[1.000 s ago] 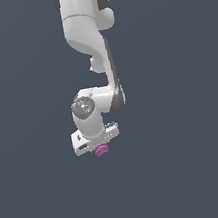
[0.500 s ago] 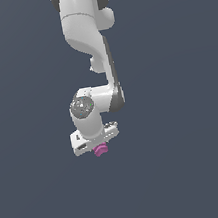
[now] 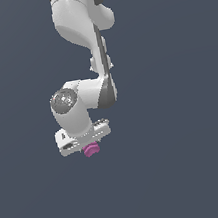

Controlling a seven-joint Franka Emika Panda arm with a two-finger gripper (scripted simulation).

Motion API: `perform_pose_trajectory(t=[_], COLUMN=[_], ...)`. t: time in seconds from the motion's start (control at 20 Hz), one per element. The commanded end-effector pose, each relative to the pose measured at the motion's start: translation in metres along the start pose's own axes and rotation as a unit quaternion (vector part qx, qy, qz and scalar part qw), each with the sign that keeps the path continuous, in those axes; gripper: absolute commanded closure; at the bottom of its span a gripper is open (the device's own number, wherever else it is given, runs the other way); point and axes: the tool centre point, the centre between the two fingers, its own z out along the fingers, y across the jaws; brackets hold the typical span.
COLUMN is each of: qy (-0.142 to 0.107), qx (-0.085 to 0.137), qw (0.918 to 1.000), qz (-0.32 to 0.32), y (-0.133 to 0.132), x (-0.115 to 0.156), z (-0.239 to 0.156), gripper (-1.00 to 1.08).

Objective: Pick up the object and move it to a goal position.

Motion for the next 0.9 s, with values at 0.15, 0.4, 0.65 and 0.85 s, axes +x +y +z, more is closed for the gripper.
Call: perform_pose_trajectory(t=[0.15,0.4,0.65,0.85], qy=[0.0,0.0,0.0,0.0], qx=[0.0,0.0,0.0,0.0], qw=[1.0,1.0,1.0,1.0], qz=[0.0,0.0,0.0,0.0], y=[0.031,0.06,0.087,0.104], x=[0.001,0.002,0.003,0.004], z=[-0.044,-0.086,-0.123,-0.146], gripper=[1.08,1.08,1.08,1.08])
